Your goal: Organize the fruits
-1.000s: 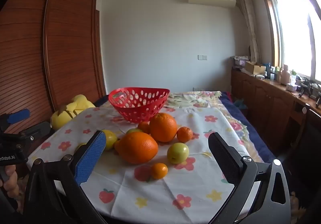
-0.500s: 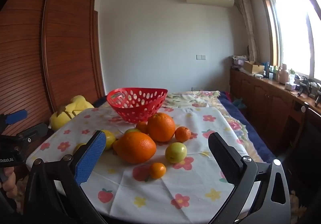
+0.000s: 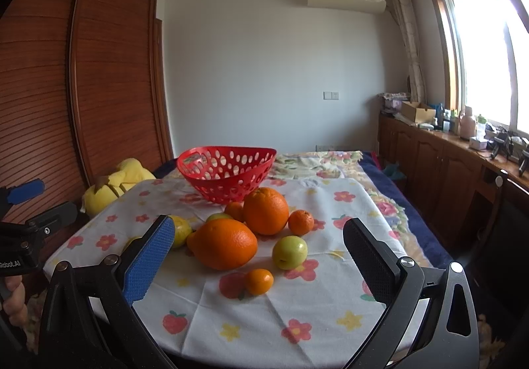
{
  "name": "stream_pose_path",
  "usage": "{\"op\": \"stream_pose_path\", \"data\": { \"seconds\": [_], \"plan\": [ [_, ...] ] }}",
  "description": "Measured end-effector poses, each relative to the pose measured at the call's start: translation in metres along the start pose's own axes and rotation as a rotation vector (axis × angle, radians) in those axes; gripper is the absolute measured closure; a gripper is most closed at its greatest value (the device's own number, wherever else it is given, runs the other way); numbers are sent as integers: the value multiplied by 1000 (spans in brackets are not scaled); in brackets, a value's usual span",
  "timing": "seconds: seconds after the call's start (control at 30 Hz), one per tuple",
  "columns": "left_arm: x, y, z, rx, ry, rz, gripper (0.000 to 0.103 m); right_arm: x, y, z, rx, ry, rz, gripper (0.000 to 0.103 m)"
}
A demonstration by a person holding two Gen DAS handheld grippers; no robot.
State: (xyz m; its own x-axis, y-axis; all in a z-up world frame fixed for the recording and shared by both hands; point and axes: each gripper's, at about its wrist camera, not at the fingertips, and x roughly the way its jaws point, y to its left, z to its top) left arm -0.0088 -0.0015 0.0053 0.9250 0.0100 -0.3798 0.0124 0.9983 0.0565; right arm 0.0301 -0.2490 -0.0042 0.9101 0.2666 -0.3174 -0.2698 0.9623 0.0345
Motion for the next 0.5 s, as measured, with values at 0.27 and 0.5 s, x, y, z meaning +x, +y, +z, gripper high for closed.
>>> {"op": "stream_pose_path", "data": {
  "seconds": [0.27,0.5],
  "plan": [
    [-3,-3,1,5,-2,0,0,-3,2,2,-1,-2,1,0],
    [-3,-3,1,6,-3,1,0,-3,1,2,-1,-2,0,0]
  ]
}}
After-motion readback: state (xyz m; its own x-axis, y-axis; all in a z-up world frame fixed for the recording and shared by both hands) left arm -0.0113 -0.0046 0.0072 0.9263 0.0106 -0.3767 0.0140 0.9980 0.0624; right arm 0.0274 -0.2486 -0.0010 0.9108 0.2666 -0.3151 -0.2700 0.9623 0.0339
